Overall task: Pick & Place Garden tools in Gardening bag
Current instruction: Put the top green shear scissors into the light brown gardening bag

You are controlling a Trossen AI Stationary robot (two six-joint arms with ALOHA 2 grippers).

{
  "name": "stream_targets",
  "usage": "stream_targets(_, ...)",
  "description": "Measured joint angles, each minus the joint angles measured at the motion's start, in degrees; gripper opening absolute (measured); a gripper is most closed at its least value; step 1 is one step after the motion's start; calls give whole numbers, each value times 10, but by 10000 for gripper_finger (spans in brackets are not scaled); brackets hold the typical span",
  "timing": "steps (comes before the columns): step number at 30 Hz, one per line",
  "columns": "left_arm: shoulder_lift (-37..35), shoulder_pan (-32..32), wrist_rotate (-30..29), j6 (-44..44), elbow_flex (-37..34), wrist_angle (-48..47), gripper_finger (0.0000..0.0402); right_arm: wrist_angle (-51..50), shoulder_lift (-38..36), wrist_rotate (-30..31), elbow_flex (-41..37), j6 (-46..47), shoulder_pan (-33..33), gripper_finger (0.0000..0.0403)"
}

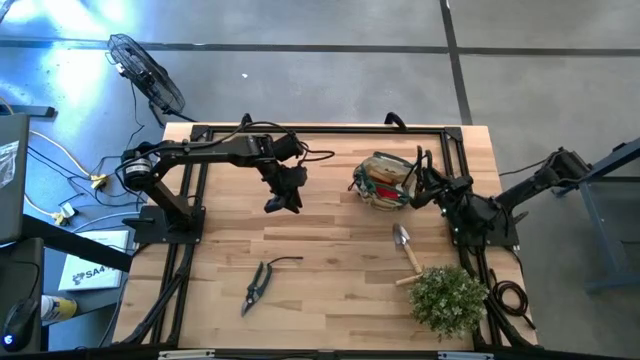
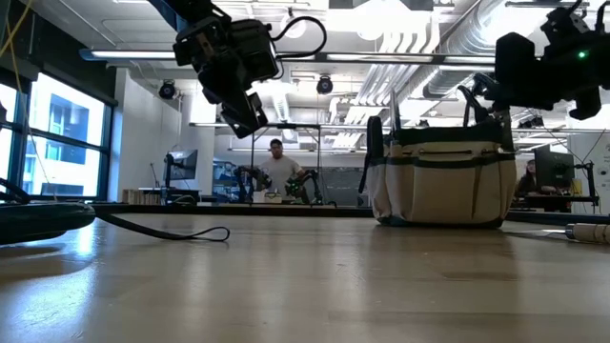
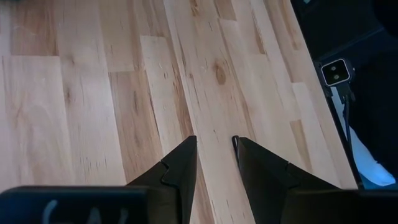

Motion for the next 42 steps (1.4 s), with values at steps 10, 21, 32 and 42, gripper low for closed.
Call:
stream_targets(10,0,0,0,-1,0,8,113,-2,103,-1,36,56,-65,54)
stream_targets(21,0,0,0,-4,0,5,113,-3,274,-1,127,64,-120,54)
stream_targets(32,0,0,0,-4,0,0,113,-2,368,-1,206,15,-137,54)
stream_targets(42,0,0,0,-4,0,-21,113,6,378,-1,207,4,-115,54)
